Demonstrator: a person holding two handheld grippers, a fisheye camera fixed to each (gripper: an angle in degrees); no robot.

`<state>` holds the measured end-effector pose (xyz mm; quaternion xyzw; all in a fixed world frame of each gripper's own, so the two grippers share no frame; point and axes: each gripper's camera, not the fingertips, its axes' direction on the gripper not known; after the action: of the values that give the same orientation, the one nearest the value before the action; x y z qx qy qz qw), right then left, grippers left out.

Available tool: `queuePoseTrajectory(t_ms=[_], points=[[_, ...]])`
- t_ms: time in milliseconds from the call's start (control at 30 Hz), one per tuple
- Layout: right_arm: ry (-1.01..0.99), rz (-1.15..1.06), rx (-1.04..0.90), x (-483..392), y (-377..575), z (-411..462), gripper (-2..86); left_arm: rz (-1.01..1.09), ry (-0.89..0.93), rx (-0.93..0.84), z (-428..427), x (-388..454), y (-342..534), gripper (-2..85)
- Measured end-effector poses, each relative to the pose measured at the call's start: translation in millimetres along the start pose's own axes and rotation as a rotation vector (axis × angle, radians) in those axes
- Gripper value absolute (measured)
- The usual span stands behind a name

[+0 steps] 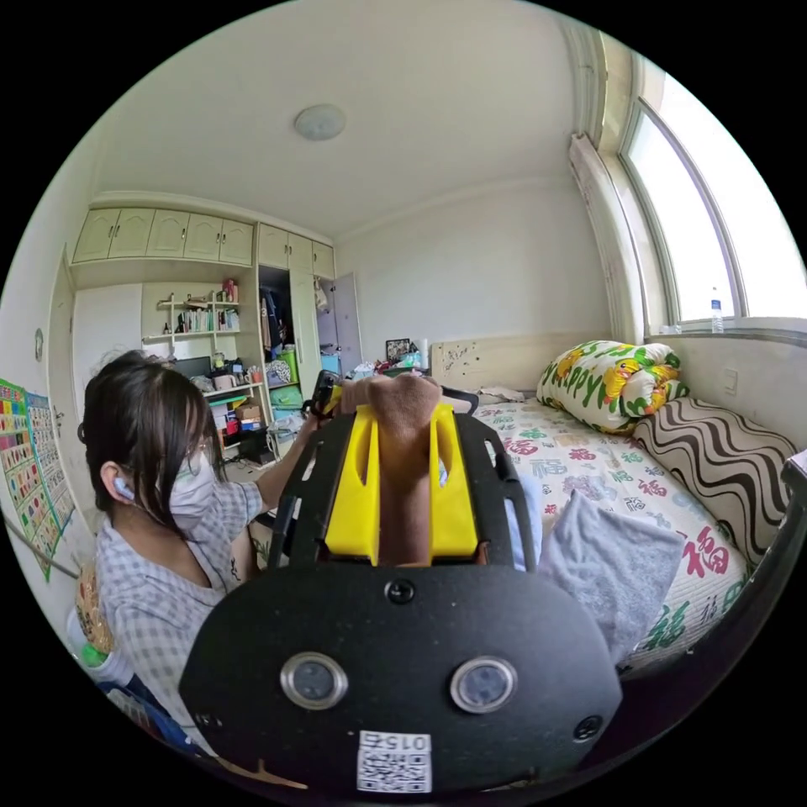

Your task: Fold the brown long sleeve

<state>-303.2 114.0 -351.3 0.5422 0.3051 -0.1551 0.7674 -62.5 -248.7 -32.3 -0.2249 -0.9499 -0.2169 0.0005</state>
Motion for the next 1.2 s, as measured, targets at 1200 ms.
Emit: queuePoseTrajectory(t_ms=[1200], points=[[0.373,-0.027,0.283,-120,-9,-111,9.2,0.022,0.325,-0.187,99,7,28,6.1]])
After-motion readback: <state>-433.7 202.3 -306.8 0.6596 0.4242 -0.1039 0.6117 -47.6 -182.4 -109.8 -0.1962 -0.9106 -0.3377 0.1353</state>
